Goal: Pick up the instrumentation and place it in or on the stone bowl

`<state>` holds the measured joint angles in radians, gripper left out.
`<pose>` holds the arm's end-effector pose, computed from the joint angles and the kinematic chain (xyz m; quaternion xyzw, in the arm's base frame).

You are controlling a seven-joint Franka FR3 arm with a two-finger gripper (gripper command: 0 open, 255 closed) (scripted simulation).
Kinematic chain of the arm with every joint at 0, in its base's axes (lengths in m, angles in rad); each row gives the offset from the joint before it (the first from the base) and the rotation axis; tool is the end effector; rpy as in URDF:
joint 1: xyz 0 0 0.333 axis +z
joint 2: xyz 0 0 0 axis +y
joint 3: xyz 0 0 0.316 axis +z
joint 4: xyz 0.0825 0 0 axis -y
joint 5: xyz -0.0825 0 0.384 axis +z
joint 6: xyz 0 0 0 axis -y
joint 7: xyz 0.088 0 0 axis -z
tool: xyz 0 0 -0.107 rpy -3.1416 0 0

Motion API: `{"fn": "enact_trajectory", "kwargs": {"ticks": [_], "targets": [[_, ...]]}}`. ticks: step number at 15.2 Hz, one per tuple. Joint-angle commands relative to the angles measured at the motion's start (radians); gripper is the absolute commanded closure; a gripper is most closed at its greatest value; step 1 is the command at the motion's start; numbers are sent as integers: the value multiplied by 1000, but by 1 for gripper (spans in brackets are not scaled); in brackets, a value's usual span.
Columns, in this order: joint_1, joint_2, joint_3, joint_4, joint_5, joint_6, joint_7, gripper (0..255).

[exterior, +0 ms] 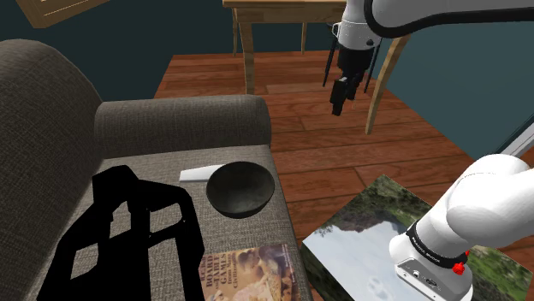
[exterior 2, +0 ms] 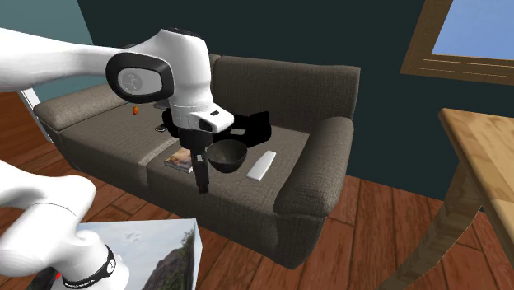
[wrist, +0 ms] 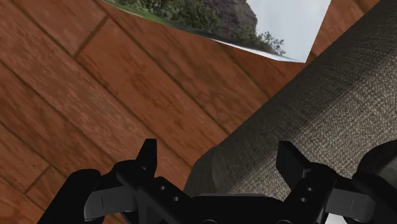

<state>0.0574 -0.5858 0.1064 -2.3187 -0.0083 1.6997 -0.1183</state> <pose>0.3656 0.0659 0.5502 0.9905 0.1318 -0.0174 0.0337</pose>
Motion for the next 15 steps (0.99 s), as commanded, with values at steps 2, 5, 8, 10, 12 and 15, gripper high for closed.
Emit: {"fn": "enact_trajectory", "kwargs": {"ticks": [2, 5, 8, 10, 12, 15], "targets": [[24, 91, 18, 25, 6, 71, -30, 0], [46, 187, 39, 61, 9, 134, -57, 0], [68, 283, 61, 106, 8, 189, -82, 0], [82, 346, 76, 139, 5, 221, -97, 0], [95, 410, 92, 176, 0, 250, -112, 0], [116, 505, 117, 236, -12, 287, -131, 0]]}}
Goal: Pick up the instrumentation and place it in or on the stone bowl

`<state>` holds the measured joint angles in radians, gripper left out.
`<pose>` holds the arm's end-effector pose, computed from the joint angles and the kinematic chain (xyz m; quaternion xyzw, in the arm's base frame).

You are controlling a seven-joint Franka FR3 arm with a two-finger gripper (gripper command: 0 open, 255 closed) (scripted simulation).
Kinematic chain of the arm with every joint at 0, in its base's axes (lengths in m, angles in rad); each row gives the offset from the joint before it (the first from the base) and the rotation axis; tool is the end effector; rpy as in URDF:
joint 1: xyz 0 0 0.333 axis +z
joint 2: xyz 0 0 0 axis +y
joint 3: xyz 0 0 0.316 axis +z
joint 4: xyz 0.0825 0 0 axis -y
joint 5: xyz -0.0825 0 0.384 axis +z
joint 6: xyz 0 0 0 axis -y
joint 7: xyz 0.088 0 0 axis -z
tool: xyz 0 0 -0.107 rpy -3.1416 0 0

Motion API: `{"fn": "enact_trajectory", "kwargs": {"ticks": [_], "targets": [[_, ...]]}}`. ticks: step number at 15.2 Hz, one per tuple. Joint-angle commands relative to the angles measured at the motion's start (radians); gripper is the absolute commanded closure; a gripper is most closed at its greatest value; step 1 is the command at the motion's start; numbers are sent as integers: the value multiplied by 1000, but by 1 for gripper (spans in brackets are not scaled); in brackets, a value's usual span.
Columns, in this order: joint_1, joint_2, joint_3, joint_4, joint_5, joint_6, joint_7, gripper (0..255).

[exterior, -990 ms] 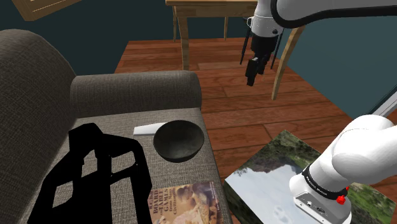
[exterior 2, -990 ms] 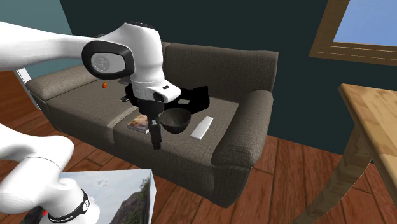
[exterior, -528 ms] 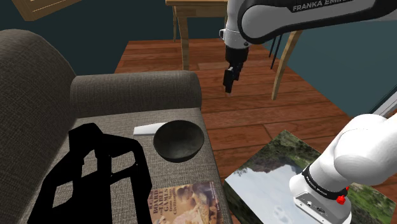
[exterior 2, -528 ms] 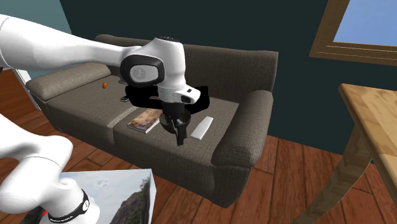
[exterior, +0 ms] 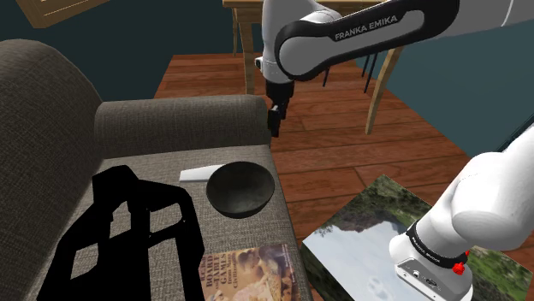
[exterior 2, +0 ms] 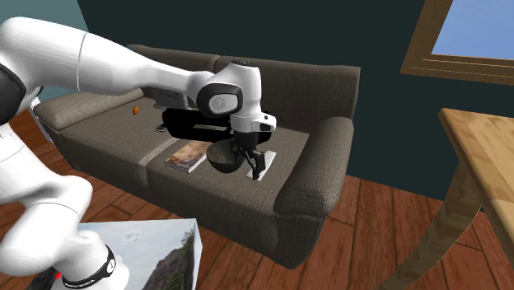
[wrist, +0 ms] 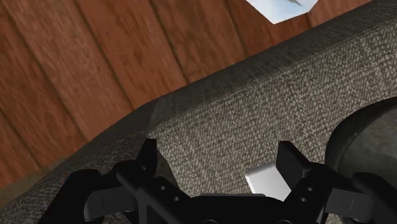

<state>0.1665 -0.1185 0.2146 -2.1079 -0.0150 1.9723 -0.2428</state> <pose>0.4779 0.1932 0.4659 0.9508 0.3089 -0.0086 0.0201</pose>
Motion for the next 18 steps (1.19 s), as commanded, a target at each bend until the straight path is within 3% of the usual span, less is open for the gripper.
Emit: {"fn": "enact_trajectory", "kwargs": {"ticks": [1, 18], "targets": [[14, 69, 17, 46, -11, 25, -13, 0], [184, 582, 119, 488, -157, 88, -102, 0]]}}
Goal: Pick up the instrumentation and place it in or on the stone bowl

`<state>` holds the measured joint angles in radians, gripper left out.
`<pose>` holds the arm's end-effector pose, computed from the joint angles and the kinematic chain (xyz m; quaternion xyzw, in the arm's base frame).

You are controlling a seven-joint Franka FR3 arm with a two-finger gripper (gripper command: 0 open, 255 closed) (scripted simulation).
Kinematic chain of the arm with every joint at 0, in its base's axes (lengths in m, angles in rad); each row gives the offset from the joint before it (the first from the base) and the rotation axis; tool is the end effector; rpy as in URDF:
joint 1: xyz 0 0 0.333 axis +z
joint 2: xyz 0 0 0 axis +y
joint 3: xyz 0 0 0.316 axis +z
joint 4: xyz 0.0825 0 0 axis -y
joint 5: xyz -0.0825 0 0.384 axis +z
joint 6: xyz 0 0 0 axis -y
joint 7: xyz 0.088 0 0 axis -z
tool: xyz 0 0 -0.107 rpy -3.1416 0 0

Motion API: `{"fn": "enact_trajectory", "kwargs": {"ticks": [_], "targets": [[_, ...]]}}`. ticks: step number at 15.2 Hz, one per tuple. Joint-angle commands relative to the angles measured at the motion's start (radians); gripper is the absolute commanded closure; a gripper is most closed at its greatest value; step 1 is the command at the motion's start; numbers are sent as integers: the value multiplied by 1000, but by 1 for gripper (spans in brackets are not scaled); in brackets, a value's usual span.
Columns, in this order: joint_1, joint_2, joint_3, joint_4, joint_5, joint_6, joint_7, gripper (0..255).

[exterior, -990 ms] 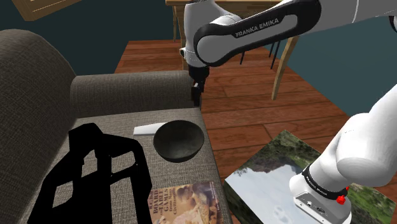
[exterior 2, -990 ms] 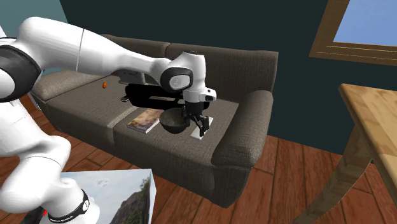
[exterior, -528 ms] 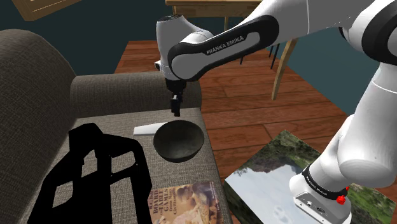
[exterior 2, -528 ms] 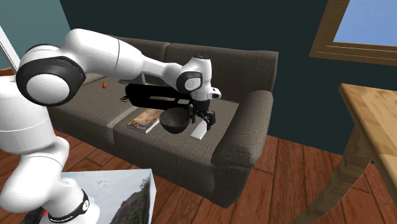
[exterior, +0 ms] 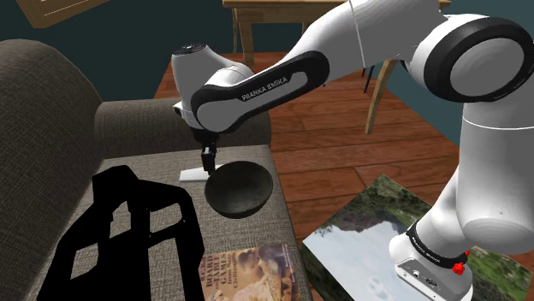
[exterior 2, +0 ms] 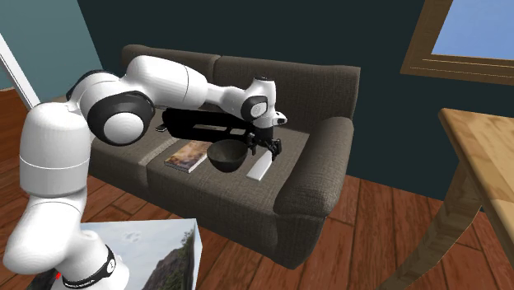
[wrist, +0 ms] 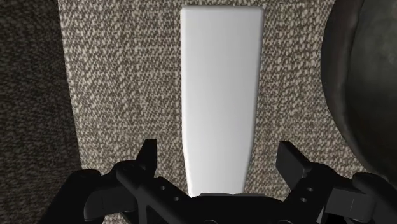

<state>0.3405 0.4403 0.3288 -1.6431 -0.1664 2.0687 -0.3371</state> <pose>0.5463 0.3890 0.3720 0.8640 0.5035 0.0064 0.0033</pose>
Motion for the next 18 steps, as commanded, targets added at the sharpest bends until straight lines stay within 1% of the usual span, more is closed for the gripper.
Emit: {"fn": "enact_trajectory", "kwargs": {"ticks": [1, 8, 15, 16, 18], "targets": [[10, 28, 3, 17, -8, 2, -7, 0], [19, 66, -11, -16, -21, 73, 1, 0], [22, 66, -14, -16, -19, 73, 0, 0], [22, 66, -14, -16, -19, 73, 1, 255], [23, 67, -14, -15, -19, 73, 1, 255]]}}
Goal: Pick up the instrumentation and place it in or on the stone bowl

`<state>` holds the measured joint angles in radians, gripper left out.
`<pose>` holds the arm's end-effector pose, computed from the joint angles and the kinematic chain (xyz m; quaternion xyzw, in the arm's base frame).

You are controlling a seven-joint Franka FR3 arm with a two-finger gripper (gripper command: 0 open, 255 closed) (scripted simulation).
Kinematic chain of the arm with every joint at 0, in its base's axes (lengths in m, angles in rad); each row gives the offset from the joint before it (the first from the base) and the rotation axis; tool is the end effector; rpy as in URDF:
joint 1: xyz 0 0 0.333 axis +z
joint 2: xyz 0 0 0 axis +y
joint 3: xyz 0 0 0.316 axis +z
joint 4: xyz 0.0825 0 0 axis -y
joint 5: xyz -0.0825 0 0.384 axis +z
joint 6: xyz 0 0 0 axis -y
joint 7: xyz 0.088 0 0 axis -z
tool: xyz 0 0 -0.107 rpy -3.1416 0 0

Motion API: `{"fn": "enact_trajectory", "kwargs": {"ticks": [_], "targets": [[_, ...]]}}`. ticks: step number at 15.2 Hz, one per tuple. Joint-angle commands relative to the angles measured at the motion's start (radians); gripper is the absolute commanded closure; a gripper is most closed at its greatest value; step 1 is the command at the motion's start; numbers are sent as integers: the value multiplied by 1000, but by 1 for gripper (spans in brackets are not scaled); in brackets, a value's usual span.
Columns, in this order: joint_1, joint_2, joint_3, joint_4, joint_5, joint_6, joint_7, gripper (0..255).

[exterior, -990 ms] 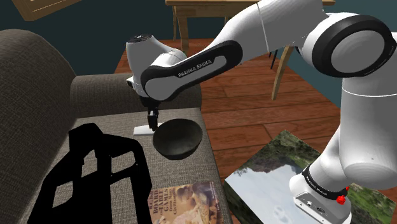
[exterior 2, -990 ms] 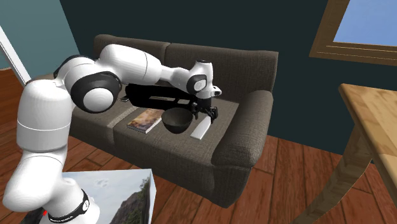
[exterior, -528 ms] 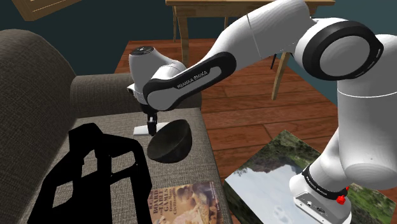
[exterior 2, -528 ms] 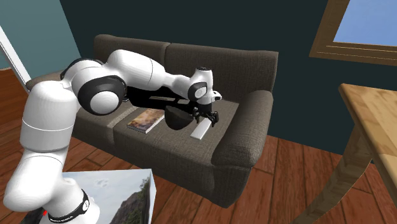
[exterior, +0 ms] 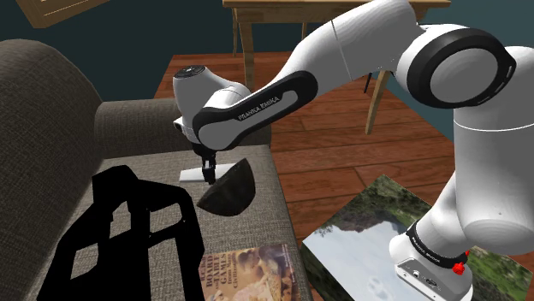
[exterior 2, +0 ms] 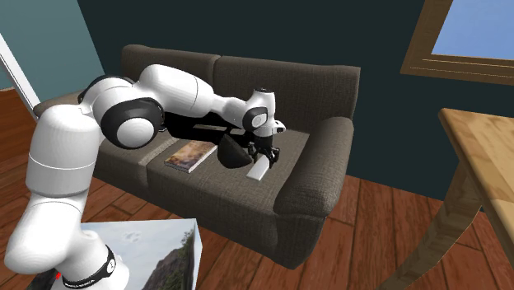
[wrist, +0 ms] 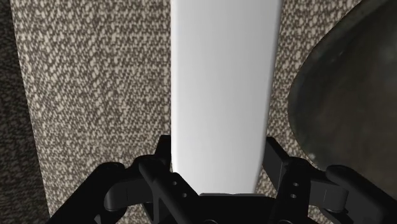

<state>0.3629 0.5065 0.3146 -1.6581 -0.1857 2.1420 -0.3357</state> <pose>0.5465 0.3981 0.3276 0.8587 0.5124 0.0034 0.0023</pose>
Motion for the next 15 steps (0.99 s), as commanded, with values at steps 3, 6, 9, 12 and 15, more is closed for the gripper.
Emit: {"fn": "enact_trajectory", "kwargs": {"ticks": [3, 6, 9, 12, 15], "targets": [[0, 0, 0, 0, 0, 0, 0, 255], [1, 0, 0, -1, 0, 0, 0, 255], [-2, -13, 3, 8, 5, -21, -4, 255], [-4, -30, 7, 24, 12, -54, -9, 255], [-6, -46, 10, 42, 19, -87, -13, 255]]}}
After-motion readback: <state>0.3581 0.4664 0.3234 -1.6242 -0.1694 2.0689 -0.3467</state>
